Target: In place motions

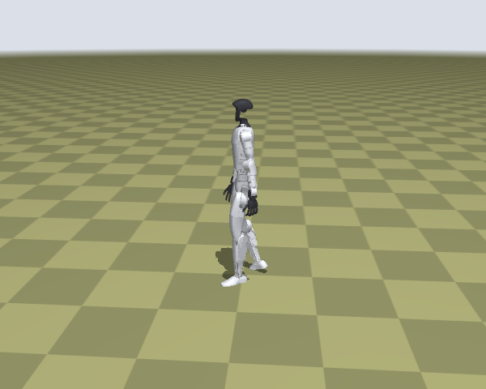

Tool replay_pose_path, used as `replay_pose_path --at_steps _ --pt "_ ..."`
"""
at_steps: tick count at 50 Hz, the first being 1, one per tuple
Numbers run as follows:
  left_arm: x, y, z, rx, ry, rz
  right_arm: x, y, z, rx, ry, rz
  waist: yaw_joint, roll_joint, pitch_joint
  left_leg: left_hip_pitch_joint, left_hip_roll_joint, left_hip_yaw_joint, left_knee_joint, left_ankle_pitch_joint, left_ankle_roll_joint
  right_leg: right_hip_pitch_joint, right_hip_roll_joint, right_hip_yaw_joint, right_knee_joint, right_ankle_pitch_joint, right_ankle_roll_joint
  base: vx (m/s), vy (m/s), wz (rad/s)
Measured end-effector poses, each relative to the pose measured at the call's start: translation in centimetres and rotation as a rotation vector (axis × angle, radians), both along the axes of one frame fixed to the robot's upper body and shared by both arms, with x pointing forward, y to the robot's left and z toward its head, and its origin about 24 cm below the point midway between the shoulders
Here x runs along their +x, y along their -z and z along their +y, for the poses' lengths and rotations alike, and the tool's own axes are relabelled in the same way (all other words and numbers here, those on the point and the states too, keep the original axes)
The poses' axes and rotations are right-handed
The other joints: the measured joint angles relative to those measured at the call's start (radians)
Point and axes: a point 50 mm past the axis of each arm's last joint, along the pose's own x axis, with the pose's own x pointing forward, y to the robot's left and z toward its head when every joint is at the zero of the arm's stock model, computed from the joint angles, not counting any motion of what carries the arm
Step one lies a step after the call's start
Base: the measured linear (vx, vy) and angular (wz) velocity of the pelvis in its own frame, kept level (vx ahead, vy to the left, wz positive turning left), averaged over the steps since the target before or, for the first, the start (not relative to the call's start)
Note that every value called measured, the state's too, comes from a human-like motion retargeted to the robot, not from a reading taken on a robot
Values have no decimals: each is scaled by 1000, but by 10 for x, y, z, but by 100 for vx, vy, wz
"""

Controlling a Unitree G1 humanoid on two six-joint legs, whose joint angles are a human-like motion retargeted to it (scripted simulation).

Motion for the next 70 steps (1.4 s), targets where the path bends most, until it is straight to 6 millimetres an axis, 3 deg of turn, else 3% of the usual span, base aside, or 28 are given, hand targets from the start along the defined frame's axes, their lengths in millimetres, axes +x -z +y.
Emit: replay_pose_path --at_steps 2,3,7,10,15,17,20,25,30,45,52,57,60,66,67,68,70 --pt "5 0 1 -4 -3 -13 2 0 1 -3 -13 -8 -10 25 6 -5 32 -9 6 0 -3 -68 -10 94 120 11 -52 9 2 38" --pt "7 0 2 -6 0 -18 3 0 1 -1 -14 -9 -14 24 6 -9 32 -9 7 0 -2 -98 -7 140 148 12 -36 6 -2 32" --pt "13 0 11 15 32 -26 -1 1 5 15 1 5 -46 -15 17 -13 0 -27 5 5 5 -205 103 415 131 -10 54 7 -6 50" --pt "16 -1 17 35 45 -33 -7 2 7 18 -3 23 -68 -51 29 -11 -32 -43 4 5 7 -218 125 467 17 -33 109 6 -12 59" --pt "14 -1 19 32 46 -19 -22 2 3 1 -38 83 -127 -137 64 48 -149 -89 -14 -1 22 -213 136 651 -211 -38 267 8 -8 81" --pt "10 -2 20 33 46 -3 -34 2 2 -3 -45 125 -128 -155 74 83 -174 -102 -18 -6 25 -179 153 729 -263 -14 234 15 -5 21" --pt "6 -2 17 25 67 22 -52 2 -1 1 -20 197 -75 -156 69 106 -178 -106 -10 -17 28 -121 106 590 -307 1 287 17 -7 -7" --pt "1 0 1 -5 34 14 -63 0 -4 -23 38 220 -29 -153 57 120 -178 -104 -10 -29 25 -95 112 588 -332 -3 278 7 -8 9" --pt "-6 0 -8 -52 57 53 -52 1 -5 -17 39 189 -78 -132 38 111 -163 -122 -8 -29 15 -93 127 571 -332 -15 259 -2 -7 27" --pt "-2 0 -5 -49 92 58 -11 2 8 22 -47 44 -96 -126 38 125 -124 -94 30 -88 -30 -90 162 605 -326 -25 213 -4 -11 -3" --pt "-1 0 -5 -45 143 62 -10 2 7 32 -47 26 -103 -172 50 -4 -79 -35 396 -170 -9 -95 130 688 -336 6 225 -2 -12 -41" --pt "8 1 -8 -47 164 44 -14 0 -5 -2 -49 58 -102 -178 72 -97 -97 -127 609 -155 77 -110 117 726 -335 34 243 -6 -3 -78" --pt "13 2 -13 -48 132 16 -16 -1 -12 -24 -19 68 -86 -180 93 -106 -182 -285 563 -139 56 -118 116 792 -328 49 258 -2 4 -176" --pt "14 2 -12 -46 181 14 -24 -3 -24 -39 50 73 0 -155 103 -5 -353 -805 234 -63 -12 -167 170 983 -314 80 295 6 8 -239" --pt "15 2 -11 -44 193 13 -23 -3 -27 -44 54 74 2 -153 101 5 -338 -785 205 -66 -16 -179 175 1002 -314 85 305 3 8 -189" --pt "17 2 -9 -45 199 9 -19 -4 -30 -51 50 71 -9 -149 98 -11 -284 -640 203 -81 -10 -194 181 1012 -315 90 316 0 8 -156" --pt "19 2 -6 -47 192 3 -10 -5 -31 -58 34 56 -72 -146 97 -11 -241 -525 158 -64 -14 -218 188 1009 -319 97 331 -9 5 -111"
